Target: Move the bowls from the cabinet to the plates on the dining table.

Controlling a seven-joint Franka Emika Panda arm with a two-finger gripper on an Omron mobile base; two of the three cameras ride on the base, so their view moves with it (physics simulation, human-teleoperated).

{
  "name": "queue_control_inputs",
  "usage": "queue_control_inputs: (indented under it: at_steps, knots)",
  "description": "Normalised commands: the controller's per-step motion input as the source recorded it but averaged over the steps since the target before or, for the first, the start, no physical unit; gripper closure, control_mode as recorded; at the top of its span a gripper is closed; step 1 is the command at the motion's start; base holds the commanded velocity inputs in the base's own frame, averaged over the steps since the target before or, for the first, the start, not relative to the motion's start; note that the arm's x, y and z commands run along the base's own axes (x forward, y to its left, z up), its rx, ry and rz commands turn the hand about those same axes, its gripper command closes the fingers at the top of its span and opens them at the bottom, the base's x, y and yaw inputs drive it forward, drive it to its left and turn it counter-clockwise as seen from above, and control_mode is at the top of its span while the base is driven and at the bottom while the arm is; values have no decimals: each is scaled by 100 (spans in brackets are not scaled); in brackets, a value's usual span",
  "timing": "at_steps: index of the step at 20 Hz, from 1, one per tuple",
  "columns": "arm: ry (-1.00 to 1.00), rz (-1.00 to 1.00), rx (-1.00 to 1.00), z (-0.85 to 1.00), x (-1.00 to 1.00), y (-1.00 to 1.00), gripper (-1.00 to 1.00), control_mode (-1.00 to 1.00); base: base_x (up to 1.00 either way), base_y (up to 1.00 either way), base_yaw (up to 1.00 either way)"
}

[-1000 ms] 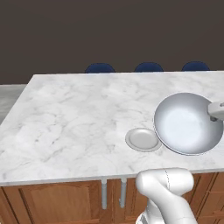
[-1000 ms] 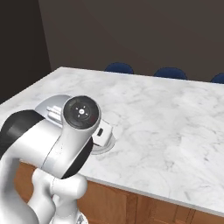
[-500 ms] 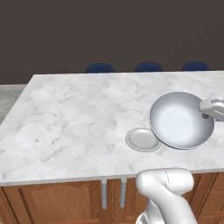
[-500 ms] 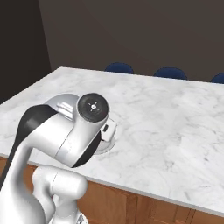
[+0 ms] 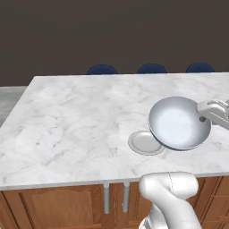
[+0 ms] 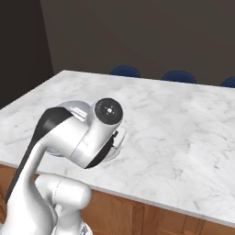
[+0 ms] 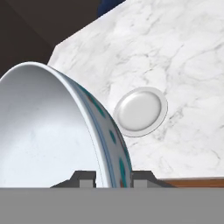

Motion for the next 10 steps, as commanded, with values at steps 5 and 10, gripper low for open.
queue_control_inputs:
  at_steps: [5,10]
  knots:
    - [5,0,3,-23,23,-1,100,-100,0,0,0]
    - [2,0,4,-26,21,-3,100,-100,0,0,0]
